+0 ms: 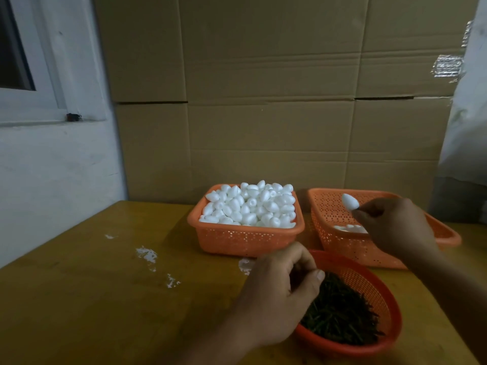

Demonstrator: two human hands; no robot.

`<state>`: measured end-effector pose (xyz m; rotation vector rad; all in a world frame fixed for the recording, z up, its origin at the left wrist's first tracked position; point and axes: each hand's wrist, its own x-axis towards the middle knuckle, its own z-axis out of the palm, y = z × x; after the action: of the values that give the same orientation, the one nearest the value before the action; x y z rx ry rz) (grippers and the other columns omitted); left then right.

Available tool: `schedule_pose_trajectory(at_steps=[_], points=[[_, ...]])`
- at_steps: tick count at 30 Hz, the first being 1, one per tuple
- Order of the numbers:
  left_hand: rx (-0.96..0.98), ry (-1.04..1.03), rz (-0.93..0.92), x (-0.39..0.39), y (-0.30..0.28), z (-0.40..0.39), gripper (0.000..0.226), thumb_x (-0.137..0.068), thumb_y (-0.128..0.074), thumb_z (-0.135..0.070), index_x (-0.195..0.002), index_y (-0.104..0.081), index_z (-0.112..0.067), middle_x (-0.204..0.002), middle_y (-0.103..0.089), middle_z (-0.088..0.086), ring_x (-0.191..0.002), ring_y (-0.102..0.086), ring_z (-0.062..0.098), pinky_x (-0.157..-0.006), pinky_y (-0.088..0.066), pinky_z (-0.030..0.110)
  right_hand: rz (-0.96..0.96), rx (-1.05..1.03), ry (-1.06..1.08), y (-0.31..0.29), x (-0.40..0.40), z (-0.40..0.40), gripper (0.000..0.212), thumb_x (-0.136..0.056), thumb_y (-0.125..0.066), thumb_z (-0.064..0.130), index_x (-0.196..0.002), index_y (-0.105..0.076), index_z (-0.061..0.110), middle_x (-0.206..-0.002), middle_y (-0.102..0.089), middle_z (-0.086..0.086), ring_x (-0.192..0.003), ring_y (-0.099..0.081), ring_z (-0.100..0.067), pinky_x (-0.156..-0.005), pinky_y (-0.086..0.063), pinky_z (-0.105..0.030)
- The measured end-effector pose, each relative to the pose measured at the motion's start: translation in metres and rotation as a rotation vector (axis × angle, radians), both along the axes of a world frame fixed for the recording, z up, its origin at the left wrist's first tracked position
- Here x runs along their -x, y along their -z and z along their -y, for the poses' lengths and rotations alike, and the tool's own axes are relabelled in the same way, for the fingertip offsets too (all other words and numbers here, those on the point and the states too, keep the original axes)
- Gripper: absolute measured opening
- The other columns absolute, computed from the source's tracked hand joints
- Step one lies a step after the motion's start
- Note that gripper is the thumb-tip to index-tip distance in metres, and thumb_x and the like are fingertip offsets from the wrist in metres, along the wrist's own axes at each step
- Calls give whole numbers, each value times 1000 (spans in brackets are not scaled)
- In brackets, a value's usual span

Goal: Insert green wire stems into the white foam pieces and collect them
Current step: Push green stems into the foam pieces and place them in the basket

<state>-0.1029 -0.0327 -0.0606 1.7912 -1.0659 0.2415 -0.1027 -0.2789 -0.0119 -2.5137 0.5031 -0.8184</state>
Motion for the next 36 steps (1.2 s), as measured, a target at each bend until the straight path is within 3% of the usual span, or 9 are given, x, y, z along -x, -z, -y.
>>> schedule_pose_trajectory(at_steps=[3, 7, 11, 16, 20, 25, 30, 33, 36], points=[[-6, -23, 64, 1, 1, 0, 22, -96, -55, -41, -77, -49, -33, -67, -52, -18, -65, -53, 7, -60, -45, 30, -172, 76, 111, -5, -19, 26, 39, -95, -61, 49, -69, -69, 21, -54, -65, -2, -48, -61, -21, -48, -43, -26], [19, -7, 56, 2, 1, 1, 32, -99, -51, -45, -71, -47, -28, -60, -48, -15, -57, -47, 5, -54, -41, 34, -346, 68, 178, -10, -40, 44, 58, -89, -60, 62, -74, -68, 8, -65, -69, -8, -59, -66, -23, -64, -59, -35], [40, 14, 48, 3, 1, 1, 51, -101, -46, -50, -67, -54, -12, -55, -51, -5, -50, -48, 13, -51, -41, 41, -459, 113, 161, -11, -50, 54, 37, -91, -66, 49, -93, -67, 12, -82, -70, -7, -73, -69, -21, -77, -62, -41], [41, 29, 29, 2, 1, -1, 56, -101, -44, -54, -71, -63, -10, -50, -47, -16, -47, -47, 6, -49, -35, 26, -503, 139, 130, -16, -46, 49, 11, -92, -68, 26, -92, -64, 15, -86, -68, -6, -76, -68, -21, -78, -62, -39], [81, 29, 38, 1, 2, -1, 56, -100, -46, -51, -69, -62, -8, -47, -45, -15, -44, -45, 7, -46, -33, 27, -419, 93, 193, -15, -38, 44, 15, -91, -63, 20, -80, -66, 10, -76, -68, -8, -68, -67, -22, -70, -62, -37], [63, -4, 41, -3, 3, -1, 56, -99, -48, -55, -66, -59, -11, -50, -50, -2, -45, -47, 16, -45, -38, 41, -207, -57, 85, -8, -15, 29, 25, -94, -58, 17, -75, -69, 5, -65, -65, -15, -52, -51, -21, -51, -42, -31], [46, -135, 78, -11, 4, -3, 27, -98, -55, -44, -77, -60, -29, -54, -52, -14, -48, -51, 8, -46, -35, 21, -25, -116, -97, 1, 27, -16, 18, -96, -59, 16, -85, -71, 24, -65, -70, 0, -33, -50, -7, -35, -33, -17], [36, -264, 30, -22, 0, -7, 14, -97, -64, -23, -85, -61, -29, -59, -58, -20, -53, -56, 2, -49, -37, 13, 60, -118, -199, 13, 49, -45, 21, -95, -60, 15, -102, -69, 33, -80, -68, 8, -41, -58, -8, -37, -39, -17], [-26, -393, -17, -46, -15, -14, 16, -95, -64, -14, -84, -62, -25, -62, -61, -17, -59, -59, -1, -54, -42, 14, 78, -3, -229, 23, 61, -64, 18, -89, -66, 22, -102, -74, 32, -75, -61, 22, -62, -64, -9, -56, -54, -31]])
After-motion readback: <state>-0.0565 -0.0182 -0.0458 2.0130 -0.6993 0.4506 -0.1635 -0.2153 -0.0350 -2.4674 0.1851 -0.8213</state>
